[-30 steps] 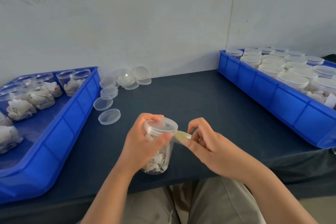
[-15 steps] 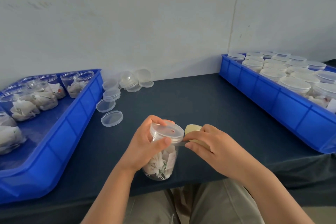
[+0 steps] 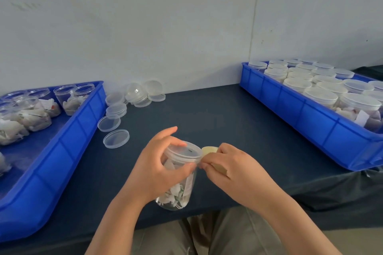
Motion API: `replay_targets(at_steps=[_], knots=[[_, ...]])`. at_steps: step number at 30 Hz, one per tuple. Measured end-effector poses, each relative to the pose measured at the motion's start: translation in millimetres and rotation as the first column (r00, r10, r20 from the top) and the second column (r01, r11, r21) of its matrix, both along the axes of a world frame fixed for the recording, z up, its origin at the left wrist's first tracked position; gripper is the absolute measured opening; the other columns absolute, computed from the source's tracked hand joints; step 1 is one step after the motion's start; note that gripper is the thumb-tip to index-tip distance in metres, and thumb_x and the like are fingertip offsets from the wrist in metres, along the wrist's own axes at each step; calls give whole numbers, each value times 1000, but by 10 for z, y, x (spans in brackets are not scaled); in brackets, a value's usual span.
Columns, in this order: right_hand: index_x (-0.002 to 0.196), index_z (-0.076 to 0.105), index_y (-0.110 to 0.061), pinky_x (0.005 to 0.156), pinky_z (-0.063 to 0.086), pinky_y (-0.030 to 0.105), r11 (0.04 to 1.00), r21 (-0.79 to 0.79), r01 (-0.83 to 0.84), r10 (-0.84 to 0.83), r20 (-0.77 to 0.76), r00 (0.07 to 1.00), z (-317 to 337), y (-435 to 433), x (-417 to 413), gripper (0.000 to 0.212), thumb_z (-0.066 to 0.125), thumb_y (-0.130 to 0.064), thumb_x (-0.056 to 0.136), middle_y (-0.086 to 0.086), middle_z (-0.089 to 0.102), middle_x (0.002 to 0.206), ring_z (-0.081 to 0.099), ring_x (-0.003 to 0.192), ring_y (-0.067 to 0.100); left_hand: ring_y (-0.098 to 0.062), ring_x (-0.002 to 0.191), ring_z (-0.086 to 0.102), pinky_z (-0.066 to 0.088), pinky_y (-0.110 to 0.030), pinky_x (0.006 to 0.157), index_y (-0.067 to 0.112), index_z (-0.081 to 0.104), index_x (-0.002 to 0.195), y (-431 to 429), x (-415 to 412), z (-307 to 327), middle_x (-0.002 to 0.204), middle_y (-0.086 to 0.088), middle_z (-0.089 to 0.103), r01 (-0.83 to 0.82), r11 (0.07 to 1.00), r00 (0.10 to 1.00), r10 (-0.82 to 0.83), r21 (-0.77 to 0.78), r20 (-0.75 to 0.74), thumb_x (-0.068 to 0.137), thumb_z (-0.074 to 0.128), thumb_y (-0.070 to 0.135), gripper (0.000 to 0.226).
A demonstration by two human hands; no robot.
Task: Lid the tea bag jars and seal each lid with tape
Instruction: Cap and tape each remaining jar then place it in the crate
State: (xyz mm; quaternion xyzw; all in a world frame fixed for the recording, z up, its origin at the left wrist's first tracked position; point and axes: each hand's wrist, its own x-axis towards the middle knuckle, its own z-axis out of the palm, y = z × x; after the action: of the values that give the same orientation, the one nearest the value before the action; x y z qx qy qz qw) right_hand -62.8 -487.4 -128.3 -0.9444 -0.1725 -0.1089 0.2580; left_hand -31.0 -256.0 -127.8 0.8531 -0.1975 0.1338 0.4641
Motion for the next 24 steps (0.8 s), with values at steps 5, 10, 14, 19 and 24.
replay_targets(at_steps=[5, 10, 14, 19, 24], knots=[[116, 69, -44, 66, 51, 34, 999, 23, -38, 38, -17, 999, 12, 62, -44, 42, 33, -62, 103, -8, 50, 89, 56, 75, 16, 5, 124, 61, 50, -17, 94, 42, 63, 108, -88, -99, -25, 134, 33, 62, -106, 989, 994, 104, -104, -25, 60, 83, 74, 61], [128, 60, -54, 72, 52, 28, 994, 75, -82, 89, -100, 991, -33, 83, -33, 45, 30, -71, 99, -14, 54, 96, 60, 87, 10, -1, 120, 65, 52, -12, 88, 36, 65, 103, -48, -132, -102, 128, 26, 68, -155, 967, 987, 160, -204, 10, 63, 82, 64, 52], [125, 64, -50, 67, 47, 24, 994, 68, -80, 84, -55, 995, -62, 82, -12, 38, 35, -62, 103, -10, 52, 91, 57, 87, 13, 4, 121, 63, 49, -7, 88, 37, 64, 107, -47, -161, -119, 133, 30, 65, -147, 967, 989, 144, -207, -29, 58, 86, 66, 61], [118, 67, -48, 63, 45, 24, 995, 86, -54, 55, -9, 998, -83, 80, -15, 37, 35, -57, 103, -12, 53, 88, 57, 87, 11, 4, 117, 65, 52, -8, 83, 46, 61, 104, -41, -133, -105, 128, 32, 66, -126, 969, 991, 111, -214, -80, 53, 90, 68, 63], [104, 71, -36, 59, 49, 30, 988, 82, 130, -135, 56, 989, -140, 180, 2, 52, 25, -60, 97, -9, 52, 83, 56, 79, 15, 0, 117, 66, 51, -9, 86, 43, 62, 103, -141, -85, -130, 124, 28, 68, -139, 972, 990, 140, -190, -9, 59, 90, 67, 57]])
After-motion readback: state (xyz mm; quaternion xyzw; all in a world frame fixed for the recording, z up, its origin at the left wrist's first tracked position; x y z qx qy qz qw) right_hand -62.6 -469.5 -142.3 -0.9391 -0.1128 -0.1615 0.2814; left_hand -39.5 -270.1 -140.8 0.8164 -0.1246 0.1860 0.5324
